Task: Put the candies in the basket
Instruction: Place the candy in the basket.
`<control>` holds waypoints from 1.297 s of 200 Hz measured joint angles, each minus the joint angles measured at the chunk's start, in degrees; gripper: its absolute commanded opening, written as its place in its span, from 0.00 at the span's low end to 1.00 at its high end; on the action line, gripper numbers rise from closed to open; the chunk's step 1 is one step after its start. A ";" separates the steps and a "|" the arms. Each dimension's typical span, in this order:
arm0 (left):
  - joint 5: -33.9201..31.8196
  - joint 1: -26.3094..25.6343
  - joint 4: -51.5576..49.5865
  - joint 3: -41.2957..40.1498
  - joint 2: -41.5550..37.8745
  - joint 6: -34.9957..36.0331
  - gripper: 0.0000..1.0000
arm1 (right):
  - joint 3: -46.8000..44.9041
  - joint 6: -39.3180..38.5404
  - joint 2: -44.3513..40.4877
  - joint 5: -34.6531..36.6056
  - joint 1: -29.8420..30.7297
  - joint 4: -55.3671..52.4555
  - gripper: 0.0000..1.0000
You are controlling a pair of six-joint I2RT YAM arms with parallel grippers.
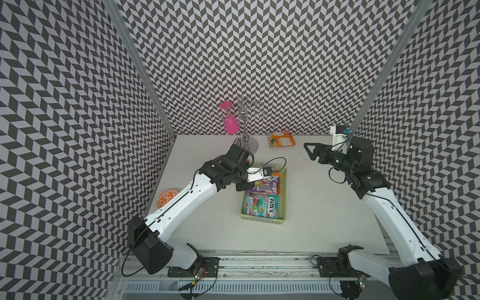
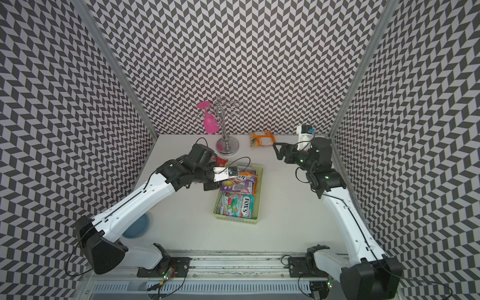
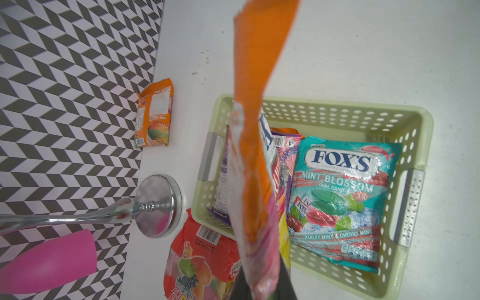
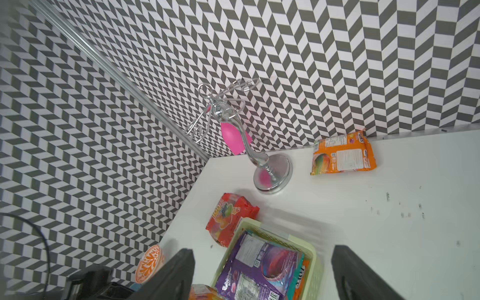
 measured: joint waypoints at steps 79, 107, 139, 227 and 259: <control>-13.73 -6.19 -1.01 -7.10 -1.46 -0.72 0.00 | -5.92 -3.58 -0.04 2.58 -0.98 0.15 0.99; -16.22 -6.69 1.09 -8.26 -2.43 -1.38 0.00 | -7.21 -4.09 -0.07 3.15 -1.11 0.20 0.99; -18.12 -8.24 3.98 -11.02 -3.08 -1.92 0.00 | -7.43 -4.04 -0.07 3.10 -1.22 0.90 0.99; -18.64 -11.96 7.72 -17.18 -3.15 -2.23 0.30 | -8.55 -4.00 -0.09 2.16 -1.44 2.78 0.99; -15.45 -12.26 5.62 -18.18 -3.19 -2.80 0.52 | -9.57 -3.91 -0.09 0.24 -1.44 3.89 0.96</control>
